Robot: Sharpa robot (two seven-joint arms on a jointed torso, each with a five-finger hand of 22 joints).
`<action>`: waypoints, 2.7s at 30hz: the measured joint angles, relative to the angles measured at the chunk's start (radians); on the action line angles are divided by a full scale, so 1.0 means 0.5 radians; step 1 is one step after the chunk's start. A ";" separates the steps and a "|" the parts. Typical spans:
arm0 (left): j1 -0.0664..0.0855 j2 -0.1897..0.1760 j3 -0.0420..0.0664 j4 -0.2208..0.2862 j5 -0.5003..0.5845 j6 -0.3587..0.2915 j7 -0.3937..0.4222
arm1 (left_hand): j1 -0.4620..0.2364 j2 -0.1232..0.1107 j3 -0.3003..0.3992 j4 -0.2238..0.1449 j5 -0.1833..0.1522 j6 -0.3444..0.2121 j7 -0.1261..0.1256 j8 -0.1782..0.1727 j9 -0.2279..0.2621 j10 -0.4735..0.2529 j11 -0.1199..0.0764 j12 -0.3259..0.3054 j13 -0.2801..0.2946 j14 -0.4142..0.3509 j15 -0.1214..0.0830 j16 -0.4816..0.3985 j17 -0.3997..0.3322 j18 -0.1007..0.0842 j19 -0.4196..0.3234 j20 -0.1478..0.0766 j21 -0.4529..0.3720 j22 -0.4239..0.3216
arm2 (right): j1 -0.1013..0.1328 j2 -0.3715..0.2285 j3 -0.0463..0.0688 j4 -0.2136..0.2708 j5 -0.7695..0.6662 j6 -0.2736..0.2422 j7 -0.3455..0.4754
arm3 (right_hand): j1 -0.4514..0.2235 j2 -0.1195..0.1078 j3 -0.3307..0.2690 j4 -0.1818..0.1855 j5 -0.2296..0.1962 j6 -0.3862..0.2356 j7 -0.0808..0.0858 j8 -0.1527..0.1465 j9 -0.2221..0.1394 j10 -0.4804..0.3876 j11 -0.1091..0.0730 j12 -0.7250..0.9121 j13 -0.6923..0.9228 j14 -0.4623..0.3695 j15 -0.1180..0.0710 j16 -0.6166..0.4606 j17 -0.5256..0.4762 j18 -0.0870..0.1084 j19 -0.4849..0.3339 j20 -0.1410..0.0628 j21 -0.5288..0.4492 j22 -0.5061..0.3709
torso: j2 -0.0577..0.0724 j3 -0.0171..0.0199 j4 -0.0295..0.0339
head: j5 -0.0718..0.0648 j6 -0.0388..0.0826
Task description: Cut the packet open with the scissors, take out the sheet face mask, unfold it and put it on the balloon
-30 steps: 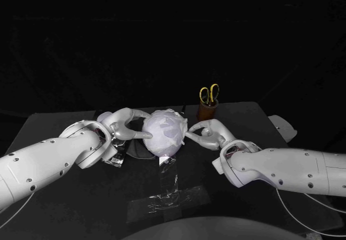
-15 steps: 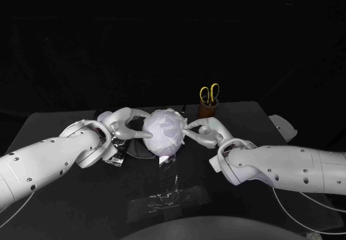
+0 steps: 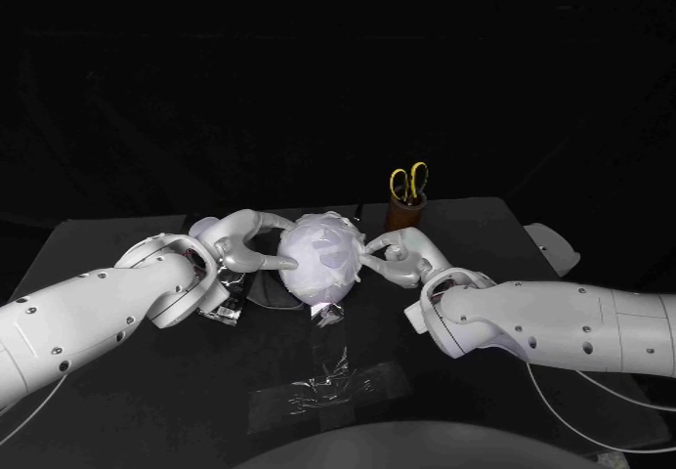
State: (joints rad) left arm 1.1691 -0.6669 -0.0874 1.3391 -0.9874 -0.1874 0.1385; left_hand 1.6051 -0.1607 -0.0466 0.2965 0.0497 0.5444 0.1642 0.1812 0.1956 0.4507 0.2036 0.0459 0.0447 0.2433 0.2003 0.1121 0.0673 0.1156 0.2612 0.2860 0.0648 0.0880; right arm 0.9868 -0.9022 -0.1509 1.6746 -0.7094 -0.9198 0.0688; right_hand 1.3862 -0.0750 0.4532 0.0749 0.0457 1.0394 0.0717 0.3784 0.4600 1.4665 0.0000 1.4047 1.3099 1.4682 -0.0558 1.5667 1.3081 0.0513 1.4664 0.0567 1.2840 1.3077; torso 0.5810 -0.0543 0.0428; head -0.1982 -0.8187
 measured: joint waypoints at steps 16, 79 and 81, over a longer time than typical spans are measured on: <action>-0.001 -0.002 0.000 0.002 0.001 0.003 0.000 | 0.000 0.000 0.000 0.000 0.000 0.000 0.000 0.000 0.001 0.000 0.000 0.000 0.000 0.000 0.000 0.000 0.000 0.000 0.000 0.000 0.000 0.000 | 0.003 -0.047 0.003 -0.010 -0.036 -0.032 -0.044 | 0.005 0.005 0.090 -0.045 0.002 0.001 -0.002 0.042 0.000 0.000 0.000 0.000 -0.005 -0.007 -0.007 0.001 -0.002 0.000 0.000 -0.014 -0.001 0.001 | -0.001 0.0023 -0.004 | 0.001 -0.001; -0.002 -0.166 0.060 0.165 0.243 -0.127 0.378 | -0.026 -0.026 -0.043 0.003 0.000 -0.018 -0.003 -0.006 -0.004 0.020 0.029 0.000 0.002 0.007 0.065 -0.034 -0.005 -0.079 0.025 0.011 0.008 -0.010 | 0.361 -0.133 0.004 -0.150 -0.103 0.416 -0.275 | -0.235 -0.072 -0.120 0.121 0.014 -0.373 0.166 -0.186 -0.039 -0.232 0.132 -0.596 0.000 0.000 0.101 -0.001 0.000 0.050 -0.104 0.084 -0.361 0.000 | -0.003 0.0012 0.001 | -0.003 0.073; 0.003 -0.189 0.071 0.182 0.265 -0.130 0.403 | -0.026 -0.026 -0.051 0.000 0.000 -0.018 -0.003 -0.006 -0.004 0.017 0.033 0.000 0.002 0.007 0.065 -0.034 -0.005 -0.079 0.025 0.011 0.008 -0.010 | 0.376 -0.136 0.004 -0.156 -0.096 0.462 -0.260 | -0.244 -0.079 -0.123 0.124 0.014 -0.360 0.160 -0.187 -0.040 -0.231 0.132 -0.588 0.000 0.000 0.102 0.001 0.000 0.050 -0.104 0.084 -0.342 0.001 | -0.003 0.0013 0.002 | 0.000 0.077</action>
State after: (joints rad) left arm 1.1708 -0.7613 -0.0520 1.4303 -0.8547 -0.2525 0.3402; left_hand 1.5919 -0.1739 -0.0721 0.2966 0.0497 0.5355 0.1627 0.1784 0.1938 0.4593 0.2199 0.0461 0.0455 0.2467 0.2327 0.0953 0.0648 0.0759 0.2737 0.2914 0.0686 0.0829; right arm 1.1746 -0.9700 -0.1487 1.5965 -0.7574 -0.6888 -0.0610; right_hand 1.2643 -0.1143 0.3920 0.1368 0.0525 0.8596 0.1517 0.2850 0.4400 1.3508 0.0662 1.1106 1.3097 1.4681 -0.0051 1.5673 1.3081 0.0763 1.4146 0.0988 1.1131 1.3079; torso 0.5796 -0.0536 0.0435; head -0.1981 -0.7800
